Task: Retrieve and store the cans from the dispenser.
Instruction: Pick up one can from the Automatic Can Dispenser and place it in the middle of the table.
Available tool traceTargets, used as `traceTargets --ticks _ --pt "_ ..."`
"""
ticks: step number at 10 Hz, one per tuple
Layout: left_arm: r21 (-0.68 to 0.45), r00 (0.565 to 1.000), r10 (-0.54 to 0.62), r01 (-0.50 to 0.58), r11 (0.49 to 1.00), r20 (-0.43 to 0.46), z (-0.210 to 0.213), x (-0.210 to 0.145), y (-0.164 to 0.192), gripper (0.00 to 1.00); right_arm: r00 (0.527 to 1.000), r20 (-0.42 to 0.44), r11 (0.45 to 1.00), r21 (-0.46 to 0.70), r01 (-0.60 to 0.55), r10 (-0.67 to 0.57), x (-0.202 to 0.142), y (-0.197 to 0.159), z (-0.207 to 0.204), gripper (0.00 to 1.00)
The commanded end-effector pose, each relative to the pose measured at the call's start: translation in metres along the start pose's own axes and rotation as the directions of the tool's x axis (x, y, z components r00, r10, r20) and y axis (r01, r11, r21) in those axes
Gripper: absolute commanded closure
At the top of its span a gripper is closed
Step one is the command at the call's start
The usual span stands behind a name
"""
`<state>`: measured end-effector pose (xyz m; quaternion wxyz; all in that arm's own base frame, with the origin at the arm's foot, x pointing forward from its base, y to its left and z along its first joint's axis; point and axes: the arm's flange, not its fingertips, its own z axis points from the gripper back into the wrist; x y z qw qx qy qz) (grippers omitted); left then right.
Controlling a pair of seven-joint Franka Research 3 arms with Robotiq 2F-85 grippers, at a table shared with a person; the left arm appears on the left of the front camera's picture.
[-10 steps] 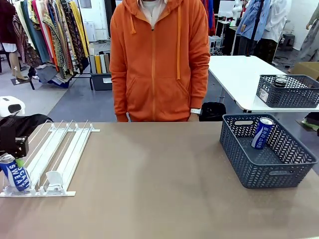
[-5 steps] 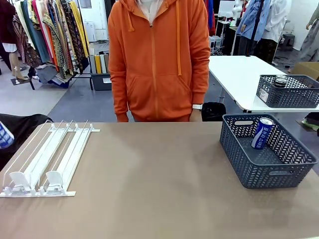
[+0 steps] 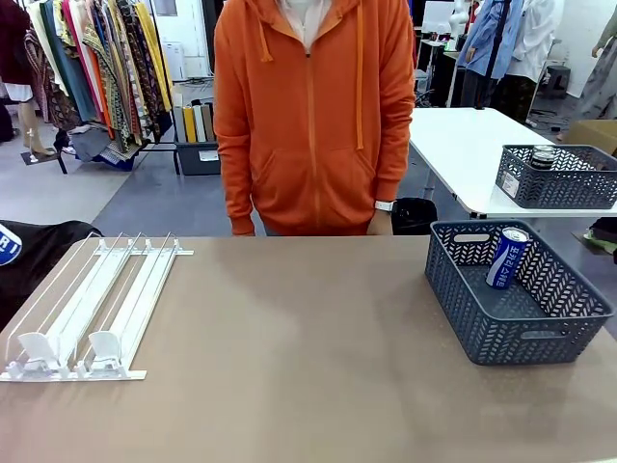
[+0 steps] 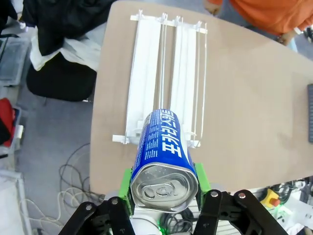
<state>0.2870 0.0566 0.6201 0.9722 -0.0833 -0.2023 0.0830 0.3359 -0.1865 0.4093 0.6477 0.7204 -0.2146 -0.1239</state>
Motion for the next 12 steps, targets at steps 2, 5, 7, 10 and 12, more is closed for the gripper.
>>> traceTargets --ticks 2,5,7,10,12 --pt "0.027 1.000 -0.016 0.016 1.000 0.012 0.005 0.002 -0.007 1.00 1.000 -0.016 1.000 -0.002 -0.009 0.009 -0.001 0.001 0.000 0.00" --pt "-0.106 0.996 0.004 0.006 0.994 0.093 -0.008 0.002 -0.049 1.00 1.000 -0.016 1.000 -0.002 -0.009 0.009 -0.001 0.001 0.000 0.00" --pt "-0.169 0.979 -0.136 0.161 0.972 0.150 -0.008 0.007 -0.130 1.00 1.000 -0.016 1.000 -0.002 -0.009 0.009 -0.001 0.001 0.000 0.00" --pt "-0.148 0.911 -0.401 0.412 0.899 0.101 -0.048 -0.003 -0.276 1.00 1.000 -0.016 1.000 -0.002 -0.009 0.009 -0.001 0.001 0.000 0.00" --pt "-0.074 0.815 -0.579 0.578 0.812 0.008 -0.100 -0.033 -0.376 1.00 1.000 -0.016 1.000 -0.002 -0.009 0.009 -0.001 0.001 0.000 0.00"
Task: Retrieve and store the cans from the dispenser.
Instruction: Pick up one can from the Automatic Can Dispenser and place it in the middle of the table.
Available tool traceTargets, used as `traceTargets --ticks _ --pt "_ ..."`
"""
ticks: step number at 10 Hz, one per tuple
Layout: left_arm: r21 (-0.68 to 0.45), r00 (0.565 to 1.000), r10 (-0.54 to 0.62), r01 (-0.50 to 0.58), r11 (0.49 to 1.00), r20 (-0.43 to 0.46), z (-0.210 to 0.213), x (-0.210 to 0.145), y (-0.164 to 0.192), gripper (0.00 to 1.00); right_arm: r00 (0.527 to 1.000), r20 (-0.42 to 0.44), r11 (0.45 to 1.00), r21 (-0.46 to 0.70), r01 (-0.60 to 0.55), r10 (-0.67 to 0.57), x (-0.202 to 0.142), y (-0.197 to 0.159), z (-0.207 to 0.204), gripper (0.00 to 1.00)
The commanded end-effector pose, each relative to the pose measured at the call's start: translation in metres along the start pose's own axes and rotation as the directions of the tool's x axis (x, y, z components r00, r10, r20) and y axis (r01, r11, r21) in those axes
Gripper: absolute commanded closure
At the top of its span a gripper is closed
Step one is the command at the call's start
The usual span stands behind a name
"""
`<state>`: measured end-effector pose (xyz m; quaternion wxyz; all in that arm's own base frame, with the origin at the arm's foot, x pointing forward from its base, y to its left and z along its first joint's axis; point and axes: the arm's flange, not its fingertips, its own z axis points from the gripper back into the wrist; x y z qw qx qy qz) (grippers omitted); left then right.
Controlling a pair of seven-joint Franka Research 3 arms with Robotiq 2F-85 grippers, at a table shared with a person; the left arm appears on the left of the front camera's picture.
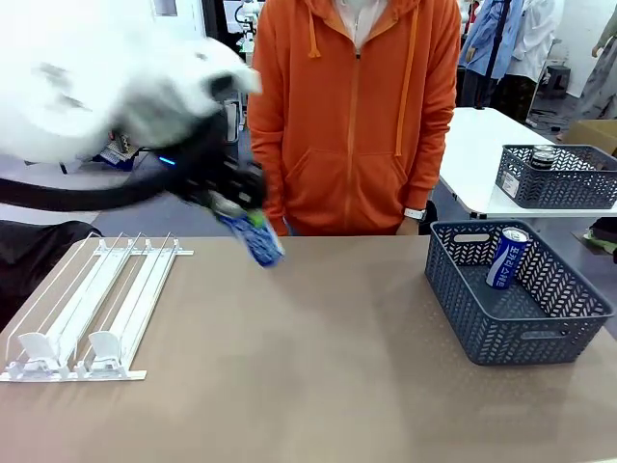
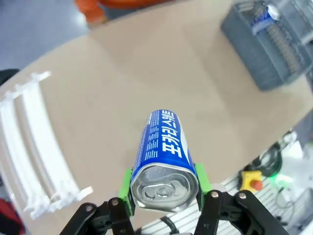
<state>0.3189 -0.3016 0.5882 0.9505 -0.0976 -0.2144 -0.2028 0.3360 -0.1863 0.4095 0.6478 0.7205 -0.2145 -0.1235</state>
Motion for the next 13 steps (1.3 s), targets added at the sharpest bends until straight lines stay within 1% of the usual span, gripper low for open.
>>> traceTargets --ticks 1,2,3,4,5,6,7,8,11,13 --pt "0.104 0.989 -0.140 0.146 0.984 -0.056 -0.054 0.037 -0.048 1.00 1.000 -0.016 1.000 -0.002 -0.008 0.008 -0.001 0.001 0.000 0.00" --pt "0.094 0.969 -0.219 0.231 0.968 -0.117 -0.092 0.034 -0.075 1.00 1.000 -0.016 1.000 -0.002 -0.008 0.008 -0.001 0.001 0.000 0.00" --pt "0.062 0.946 -0.271 0.285 0.956 -0.176 -0.116 0.025 -0.093 1.00 1.000 -0.016 1.000 -0.002 -0.008 0.008 -0.001 0.001 0.000 0.00" --pt "0.120 0.932 -0.319 0.341 0.932 -0.172 -0.136 0.011 -0.108 1.00 1.000 -0.016 1.000 -0.002 -0.008 0.008 -0.001 0.001 0.000 0.00" --pt "0.115 0.901 -0.377 0.407 0.906 -0.216 -0.156 0.001 -0.115 1.00 1.000 -0.016 1.000 -0.002 -0.008 0.008 -0.001 0.001 0.000 0.00" --pt "0.072 0.879 -0.393 0.426 0.902 -0.270 -0.171 -0.007 -0.118 1.00 1.000 -0.016 1.000 -0.002 -0.008 0.008 -0.001 0.001 0.000 0.00" --pt "0.067 0.876 -0.385 0.420 0.905 -0.290 -0.178 -0.012 -0.119 1.00 1.000 -0.016 1.000 -0.002 -0.008 0.008 -0.001 0.001 0.000 0.00" --pt "0.062 0.880 -0.376 0.410 0.910 -0.289 -0.180 -0.011 -0.119 1.00 1.000 -0.016 1.000 -0.002 -0.008 0.008 -0.001 0.001 0.000 0.00" --pt "0.012 0.879 -0.343 0.368 0.930 -0.331 -0.198 -0.013 -0.109 1.00 1.000 -0.016 1.000 -0.002 -0.008 0.008 -0.001 0.001 0.000 0.00" --pt "0.001 0.880 -0.326 0.347 0.938 -0.346 -0.204 -0.009 -0.105 1.00 1.000 -0.016 1.000 -0.002 -0.008 0.008 -0.001 0.001 0.000 0.00"
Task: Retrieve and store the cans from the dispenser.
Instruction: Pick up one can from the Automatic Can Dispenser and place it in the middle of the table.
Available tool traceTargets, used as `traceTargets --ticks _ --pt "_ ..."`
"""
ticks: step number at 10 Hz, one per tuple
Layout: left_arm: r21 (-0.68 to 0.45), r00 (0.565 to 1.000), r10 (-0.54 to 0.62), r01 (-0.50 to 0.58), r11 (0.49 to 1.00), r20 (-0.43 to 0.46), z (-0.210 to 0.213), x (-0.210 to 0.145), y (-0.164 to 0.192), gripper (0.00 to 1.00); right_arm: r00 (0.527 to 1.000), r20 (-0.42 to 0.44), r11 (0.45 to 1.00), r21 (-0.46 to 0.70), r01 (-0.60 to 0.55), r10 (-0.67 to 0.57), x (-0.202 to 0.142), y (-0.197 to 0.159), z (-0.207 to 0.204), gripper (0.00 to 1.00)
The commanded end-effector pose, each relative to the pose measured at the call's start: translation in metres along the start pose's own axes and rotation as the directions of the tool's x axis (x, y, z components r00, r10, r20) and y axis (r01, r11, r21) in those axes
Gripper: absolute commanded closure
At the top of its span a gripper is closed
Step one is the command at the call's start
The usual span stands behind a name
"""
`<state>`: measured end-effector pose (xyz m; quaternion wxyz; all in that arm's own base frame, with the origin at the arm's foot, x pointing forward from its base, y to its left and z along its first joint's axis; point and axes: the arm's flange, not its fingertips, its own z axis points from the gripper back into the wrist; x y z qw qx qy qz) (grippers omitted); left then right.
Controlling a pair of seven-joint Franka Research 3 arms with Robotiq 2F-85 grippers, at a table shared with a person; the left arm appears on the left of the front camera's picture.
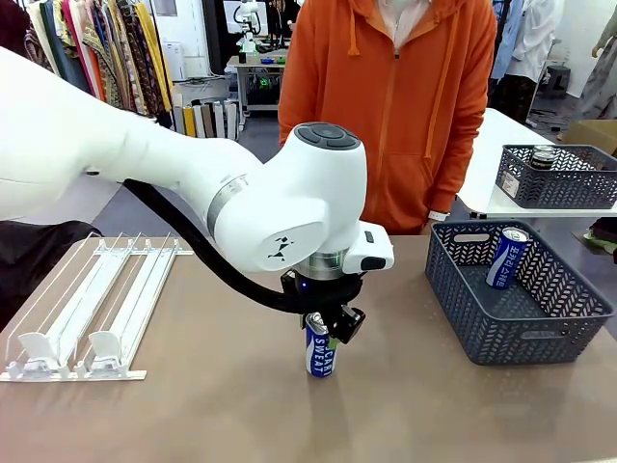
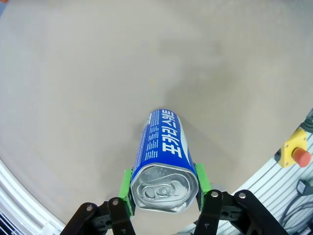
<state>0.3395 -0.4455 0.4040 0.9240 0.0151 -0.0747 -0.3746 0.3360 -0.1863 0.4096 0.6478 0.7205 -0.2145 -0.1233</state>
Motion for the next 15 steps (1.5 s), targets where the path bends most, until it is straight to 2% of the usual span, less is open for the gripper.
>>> traceTargets --ticks 1,2,3,4,5,6,8,9,11,12,13,14,15 --pt "-0.019 1.000 0.014 -0.014 1.000 -0.011 0.008 0.005 0.001 1.00 1.000 -0.015 1.000 -0.003 -0.008 0.008 -0.001 0.001 0.000 0.00" --pt "-0.025 1.000 0.023 -0.023 0.999 -0.013 0.007 0.005 0.002 1.00 1.000 -0.015 1.000 -0.003 -0.008 0.008 -0.001 0.001 0.000 0.00" --pt "-0.026 0.999 0.032 -0.032 0.999 -0.017 0.007 0.006 0.003 0.54 1.000 -0.015 1.000 -0.003 -0.008 0.008 -0.001 0.001 0.000 0.00" --pt "-0.021 0.999 0.036 -0.036 0.999 -0.019 0.007 0.005 0.004 0.00 1.000 -0.015 1.000 -0.003 -0.008 0.008 -0.001 0.001 0.000 0.00" --pt "-0.015 0.999 0.046 -0.046 0.999 -0.011 0.010 0.004 0.005 0.00 1.000 -0.015 1.000 -0.003 -0.008 0.008 -0.001 0.001 0.000 0.00" --pt "0.007 0.997 0.064 -0.064 0.998 0.035 0.021 0.001 0.006 0.00 1.000 -0.015 1.000 -0.003 -0.008 0.008 -0.001 0.001 0.000 0.00" --pt "0.040 0.975 0.088 -0.099 0.994 0.206 0.073 -0.020 0.008 0.00 1.000 -0.015 1.000 -0.003 -0.008 0.008 -0.001 0.001 0.000 0.00" --pt "-0.002 0.956 0.104 -0.108 0.994 0.275 0.112 -0.037 0.018 0.00 1.000 -0.015 1.000 -0.003 -0.008 0.008 -0.001 0.001 0.000 0.00" --pt "-0.118 0.932 0.176 -0.146 0.982 0.317 0.165 -0.066 0.059 0.00 1.000 -0.015 1.000 -0.003 -0.008 0.008 -0.001 0.001 0.000 0.00" --pt "-0.152 0.900 0.273 -0.234 0.960 0.339 0.187 -0.084 0.093 0.00 1.000 -0.015 1.000 -0.003 -0.008 0.008 -0.001 0.001 0.000 0.00" --pt "-0.254 0.857 0.377 -0.300 0.919 0.352 0.204 -0.107 0.139 0.00 1.000 -0.015 1.000 -0.003 -0.008 0.008 -0.001 0.001 0.000 0.00" --pt "-0.390 0.784 0.504 -0.363 0.846 0.363 0.217 -0.144 0.199 0.00 1.000 -0.015 1.000 -0.003 -0.008 0.008 -0.001 0.001 0.000 0.00" --pt "-0.512 0.665 0.652 -0.442 0.736 0.364 0.215 -0.181 0.247 0.00 1.000 -0.015 1.000 -0.003 -0.008 0.008 -0.001 0.001 0.000 0.00"
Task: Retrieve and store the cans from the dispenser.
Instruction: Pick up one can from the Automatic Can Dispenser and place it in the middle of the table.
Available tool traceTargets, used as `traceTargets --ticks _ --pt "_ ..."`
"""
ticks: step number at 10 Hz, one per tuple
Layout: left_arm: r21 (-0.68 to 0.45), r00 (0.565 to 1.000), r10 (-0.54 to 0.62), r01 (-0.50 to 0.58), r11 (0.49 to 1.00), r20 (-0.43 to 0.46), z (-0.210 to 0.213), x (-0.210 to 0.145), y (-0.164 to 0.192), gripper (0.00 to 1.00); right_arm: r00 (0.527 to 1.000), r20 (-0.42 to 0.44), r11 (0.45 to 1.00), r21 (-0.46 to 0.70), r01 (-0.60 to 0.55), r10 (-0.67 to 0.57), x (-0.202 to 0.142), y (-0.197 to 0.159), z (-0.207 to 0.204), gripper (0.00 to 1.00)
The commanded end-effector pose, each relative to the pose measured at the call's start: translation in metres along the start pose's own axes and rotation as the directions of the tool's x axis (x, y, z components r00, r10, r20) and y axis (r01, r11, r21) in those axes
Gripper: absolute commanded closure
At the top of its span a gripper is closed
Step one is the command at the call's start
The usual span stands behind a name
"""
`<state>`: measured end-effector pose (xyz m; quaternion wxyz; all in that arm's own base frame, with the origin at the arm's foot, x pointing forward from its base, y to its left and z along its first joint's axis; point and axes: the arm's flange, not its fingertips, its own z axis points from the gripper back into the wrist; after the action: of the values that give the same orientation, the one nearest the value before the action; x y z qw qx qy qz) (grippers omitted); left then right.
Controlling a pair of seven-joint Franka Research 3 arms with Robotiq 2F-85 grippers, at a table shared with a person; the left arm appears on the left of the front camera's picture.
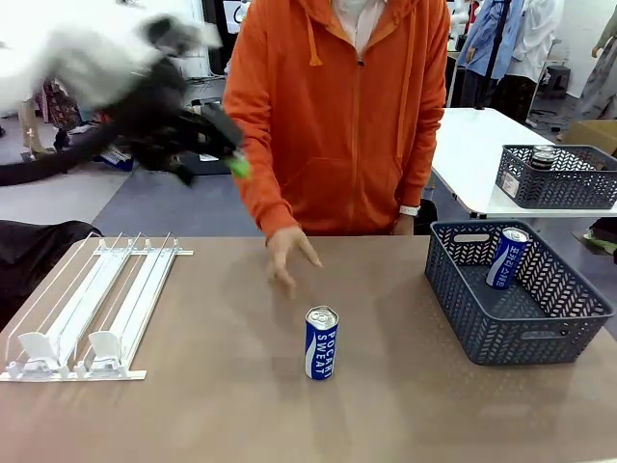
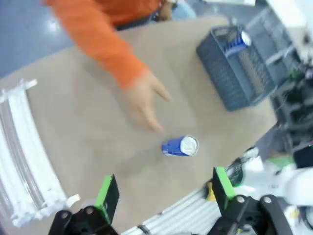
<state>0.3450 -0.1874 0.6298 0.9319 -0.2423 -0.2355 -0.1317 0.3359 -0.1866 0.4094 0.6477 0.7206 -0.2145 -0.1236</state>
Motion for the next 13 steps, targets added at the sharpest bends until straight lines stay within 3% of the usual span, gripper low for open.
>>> traceTargets --ticks 1,3,5,6,7,8,13 --pt "-0.181 0.956 0.277 -0.257 0.949 0.096 0.026 -0.025 0.102 0.00 1.000 -0.016 1.000 -0.003 -0.008 0.008 -0.001 0.001 0.000 0.00" --pt "-0.474 0.860 0.504 -0.411 0.779 0.083 0.026 -0.083 0.203 0.00 1.000 -0.016 1.000 -0.003 -0.008 0.008 -0.001 0.001 0.000 0.00" --pt "-0.680 0.794 0.608 -0.445 0.583 0.002 0.005 -0.129 0.276 0.00 1.000 -0.016 1.000 -0.003 -0.008 0.008 -0.001 0.001 0.000 0.00" --pt "-0.756 0.790 0.611 -0.430 0.493 -0.051 -0.013 -0.142 0.300 0.00 1.000 -0.016 1.000 -0.003 -0.008 0.008 -0.001 0.001 0.000 0.00" --pt "-0.709 0.823 0.555 -0.462 0.534 -0.118 -0.024 -0.140 0.303 0.00 1.000 -0.016 1.000 -0.003 -0.008 0.008 -0.001 0.001 0.000 0.00" --pt "-0.695 0.775 0.631 -0.435 0.572 0.034 0.025 -0.122 0.292 0.00 1.000 -0.016 1.000 -0.003 -0.008 0.008 -0.001 0.001 0.000 0.00" --pt "-0.695 0.775 0.631 -0.435 0.572 0.034 0.025 -0.122 0.292 0.00 1.000 -0.016 1.000 -0.003 -0.008 0.008 -0.001 0.001 0.000 0.00"
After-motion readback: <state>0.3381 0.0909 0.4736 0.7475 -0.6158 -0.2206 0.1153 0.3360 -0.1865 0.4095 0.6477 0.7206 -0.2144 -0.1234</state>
